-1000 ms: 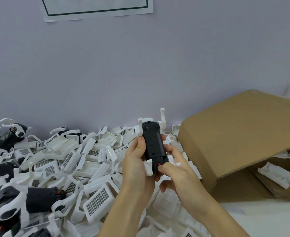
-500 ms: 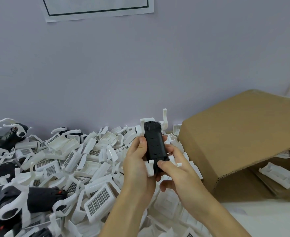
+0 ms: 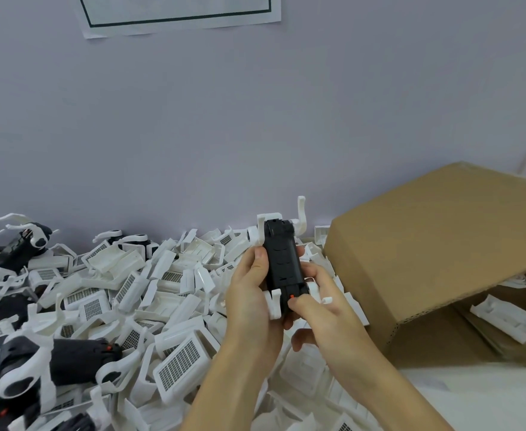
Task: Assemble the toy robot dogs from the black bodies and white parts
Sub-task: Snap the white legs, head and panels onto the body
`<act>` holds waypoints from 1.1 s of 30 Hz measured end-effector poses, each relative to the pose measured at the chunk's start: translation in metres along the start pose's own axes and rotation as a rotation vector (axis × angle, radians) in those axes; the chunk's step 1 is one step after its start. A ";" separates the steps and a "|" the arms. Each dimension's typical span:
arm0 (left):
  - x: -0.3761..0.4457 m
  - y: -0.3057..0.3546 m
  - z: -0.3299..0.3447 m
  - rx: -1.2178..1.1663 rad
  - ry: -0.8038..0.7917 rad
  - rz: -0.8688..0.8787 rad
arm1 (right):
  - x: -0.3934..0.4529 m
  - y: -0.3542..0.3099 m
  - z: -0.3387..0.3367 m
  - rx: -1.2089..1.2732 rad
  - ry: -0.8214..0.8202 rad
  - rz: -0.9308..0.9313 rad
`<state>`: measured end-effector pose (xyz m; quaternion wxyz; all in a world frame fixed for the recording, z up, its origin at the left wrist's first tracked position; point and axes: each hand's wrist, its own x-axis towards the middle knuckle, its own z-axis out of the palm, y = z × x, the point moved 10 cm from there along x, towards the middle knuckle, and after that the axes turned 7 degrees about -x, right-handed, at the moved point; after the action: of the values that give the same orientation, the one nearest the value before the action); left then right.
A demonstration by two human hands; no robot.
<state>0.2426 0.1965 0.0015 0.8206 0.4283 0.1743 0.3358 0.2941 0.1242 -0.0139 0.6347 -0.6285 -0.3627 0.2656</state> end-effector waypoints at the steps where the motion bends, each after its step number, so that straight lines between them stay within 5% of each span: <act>1: 0.000 0.000 0.000 -0.002 0.001 -0.001 | 0.000 0.000 0.000 0.000 0.003 -0.003; 33: 0.003 -0.004 -0.002 -0.111 -0.011 -0.080 | -0.002 0.002 0.002 0.082 0.001 0.045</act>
<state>0.2451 0.1978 -0.0033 0.8568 0.3767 0.1679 0.3097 0.2918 0.1242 -0.0157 0.6540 -0.6100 -0.3371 0.2943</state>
